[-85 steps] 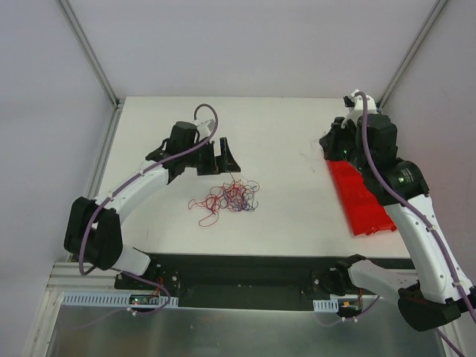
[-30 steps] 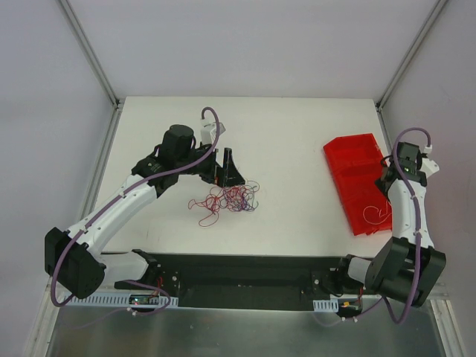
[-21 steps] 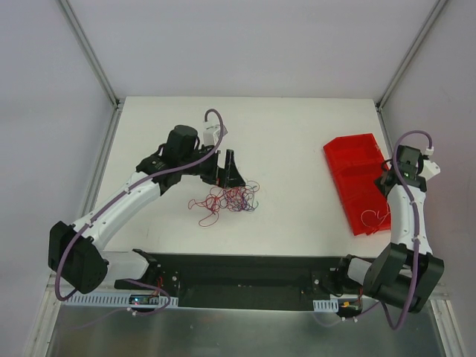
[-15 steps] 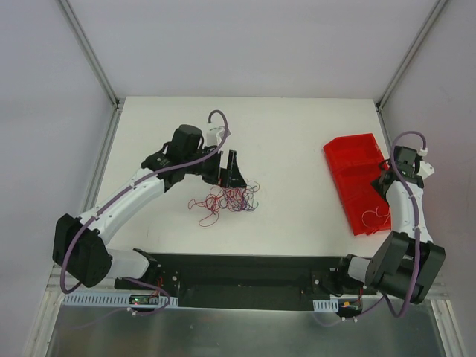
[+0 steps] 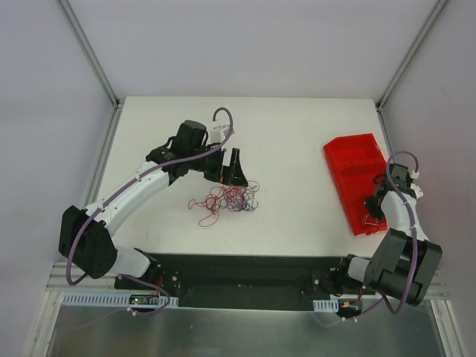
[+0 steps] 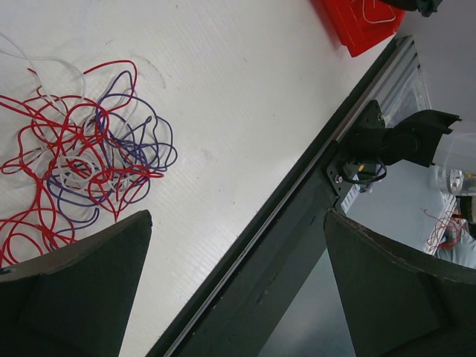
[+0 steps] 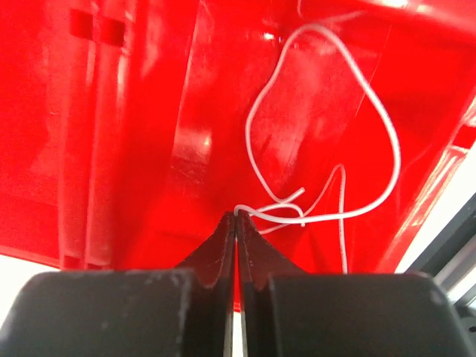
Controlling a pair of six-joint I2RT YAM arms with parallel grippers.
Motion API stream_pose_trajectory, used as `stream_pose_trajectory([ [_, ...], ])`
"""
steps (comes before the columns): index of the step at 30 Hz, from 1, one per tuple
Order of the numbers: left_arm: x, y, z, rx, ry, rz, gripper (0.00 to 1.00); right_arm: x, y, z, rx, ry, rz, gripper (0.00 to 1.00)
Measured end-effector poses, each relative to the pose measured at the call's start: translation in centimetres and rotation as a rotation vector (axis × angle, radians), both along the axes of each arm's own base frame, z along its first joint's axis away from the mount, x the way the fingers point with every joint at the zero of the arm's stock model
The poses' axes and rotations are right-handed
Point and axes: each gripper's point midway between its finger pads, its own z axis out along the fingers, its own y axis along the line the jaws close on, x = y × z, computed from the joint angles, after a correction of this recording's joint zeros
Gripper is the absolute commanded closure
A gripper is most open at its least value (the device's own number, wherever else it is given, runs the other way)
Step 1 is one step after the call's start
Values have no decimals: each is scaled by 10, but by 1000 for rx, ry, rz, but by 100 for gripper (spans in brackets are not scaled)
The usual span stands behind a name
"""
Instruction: Untangle the cables
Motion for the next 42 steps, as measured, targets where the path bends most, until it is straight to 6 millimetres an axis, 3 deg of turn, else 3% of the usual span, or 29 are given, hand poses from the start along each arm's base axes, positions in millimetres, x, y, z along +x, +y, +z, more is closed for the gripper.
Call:
stream_pose_trajectory([
  [3, 3, -2, -4, 8, 13, 0, 1, -2, 7, -12, 47, 15, -9, 99],
  [7, 1, 0, -9, 23, 36, 0, 1, 14, 5, -27, 80, 33, 8, 96],
  [13, 1, 1, -11, 30, 34, 1, 1, 24, -3, -29, 58, 53, 25, 67],
  [15, 1, 1, -11, 33, 33, 1, 1, 23, -6, -23, 33, 50, 32, 56],
  [26, 11, 11, -21, 99, -3, 58, 1, 14, -8, 61, -110, -145, 74, 30],
  [31, 14, 14, -21, 116, -19, 80, 1, 23, 2, 81, -165, -152, 161, 20],
  [38, 15, 20, -19, 133, -52, 100, 1, 32, 12, 94, -222, -152, 240, 20],
  [42, 18, 23, -19, 144, -66, 111, 1, 42, 36, 97, -242, -152, 359, 13],
])
